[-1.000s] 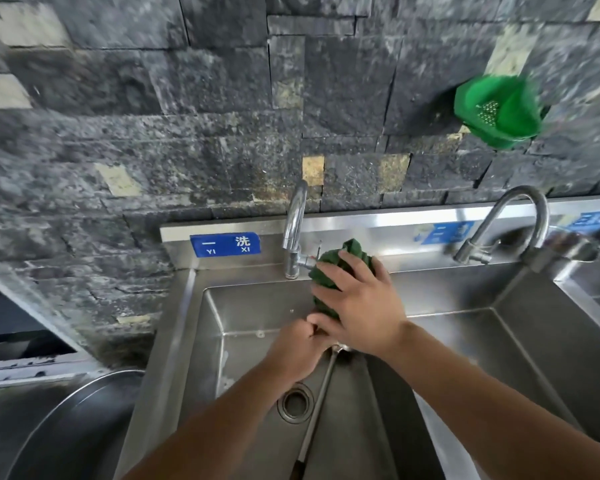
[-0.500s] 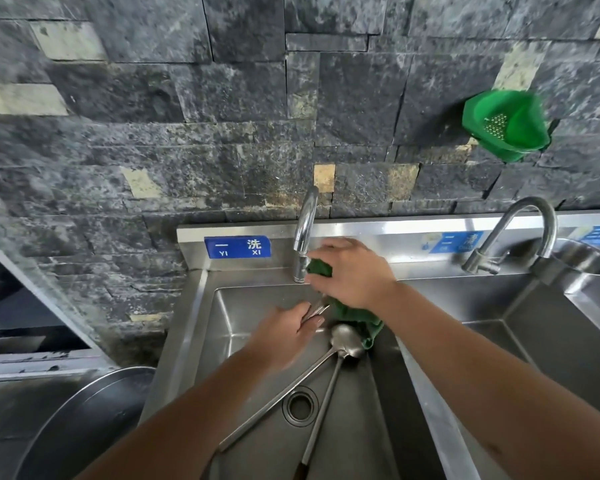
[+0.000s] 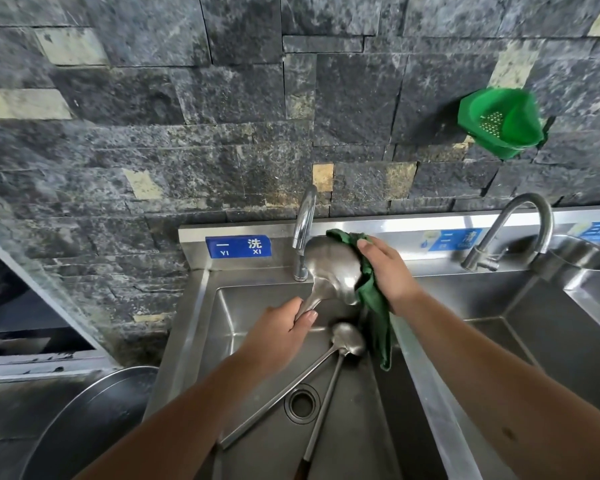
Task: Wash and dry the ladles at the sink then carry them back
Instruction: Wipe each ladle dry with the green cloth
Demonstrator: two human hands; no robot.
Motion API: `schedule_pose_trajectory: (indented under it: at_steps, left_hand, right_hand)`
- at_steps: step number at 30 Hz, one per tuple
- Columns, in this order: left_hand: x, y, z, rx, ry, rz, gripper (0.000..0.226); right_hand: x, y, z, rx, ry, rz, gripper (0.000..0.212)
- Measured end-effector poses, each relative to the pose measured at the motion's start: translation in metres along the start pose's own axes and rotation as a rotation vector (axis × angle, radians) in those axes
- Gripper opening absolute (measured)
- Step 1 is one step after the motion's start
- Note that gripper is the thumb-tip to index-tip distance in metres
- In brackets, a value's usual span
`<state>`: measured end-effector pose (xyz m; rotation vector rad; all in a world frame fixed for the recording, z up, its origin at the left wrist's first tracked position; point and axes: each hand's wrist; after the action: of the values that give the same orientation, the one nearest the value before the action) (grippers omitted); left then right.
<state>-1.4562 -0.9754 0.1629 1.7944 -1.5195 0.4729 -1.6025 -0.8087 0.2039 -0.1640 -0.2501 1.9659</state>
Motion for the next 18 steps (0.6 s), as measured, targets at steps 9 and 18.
schedule_pose_trajectory:
  at_steps: [9, 18]
  left_hand:
    - [-0.017, -0.002, -0.001, 0.133, -0.221, -0.047, 0.038]
    - [-0.002, 0.007, -0.006, 0.284, -0.384, 0.082, 0.029]
  right_hand:
    - [-0.035, -0.033, -0.046, 0.256, -0.245, -0.230, 0.047]
    - [-0.002, -0.048, -0.083, 0.478, -0.703, -0.259, 0.059]
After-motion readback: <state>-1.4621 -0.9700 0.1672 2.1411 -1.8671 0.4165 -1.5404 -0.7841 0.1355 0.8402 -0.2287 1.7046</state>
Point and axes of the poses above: each hand's wrist, its own y-axis towards the middle knuckle, its own x-axis out of the back of the hand, z = x × y, and after that the axes turned 15 degrees about -x, right-handed
